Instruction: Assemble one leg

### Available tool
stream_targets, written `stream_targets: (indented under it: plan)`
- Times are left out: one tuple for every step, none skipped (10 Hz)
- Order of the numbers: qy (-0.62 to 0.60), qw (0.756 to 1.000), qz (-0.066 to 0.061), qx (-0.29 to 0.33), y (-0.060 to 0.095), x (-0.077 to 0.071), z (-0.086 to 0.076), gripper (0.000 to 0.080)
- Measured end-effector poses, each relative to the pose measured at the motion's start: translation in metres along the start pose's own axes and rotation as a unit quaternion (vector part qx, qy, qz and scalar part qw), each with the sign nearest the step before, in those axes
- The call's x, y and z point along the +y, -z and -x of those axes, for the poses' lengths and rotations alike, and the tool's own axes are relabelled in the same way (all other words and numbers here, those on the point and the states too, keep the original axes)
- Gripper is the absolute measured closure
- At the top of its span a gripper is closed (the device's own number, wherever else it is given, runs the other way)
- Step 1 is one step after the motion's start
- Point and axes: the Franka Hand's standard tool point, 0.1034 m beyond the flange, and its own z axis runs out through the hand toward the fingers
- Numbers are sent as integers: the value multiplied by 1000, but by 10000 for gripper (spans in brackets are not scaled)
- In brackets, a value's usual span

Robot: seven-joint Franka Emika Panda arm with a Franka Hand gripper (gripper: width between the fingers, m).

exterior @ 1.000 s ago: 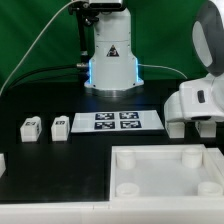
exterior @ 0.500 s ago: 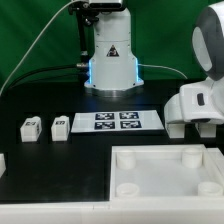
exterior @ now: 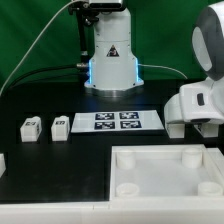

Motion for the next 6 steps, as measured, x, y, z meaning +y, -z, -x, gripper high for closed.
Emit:
stream_targets:
  plan:
    - [0, 1000, 0, 0, 0, 0, 0, 511]
    - [0, 1000, 0, 0, 0, 0, 0, 511]
    - [0, 1000, 0, 0, 0, 0, 0, 511]
    - [0, 1000, 0, 0, 0, 0, 0, 511]
    - [0, 1000, 0, 0, 0, 0, 0, 511]
    - [0, 1000, 0, 0, 0, 0, 0, 511]
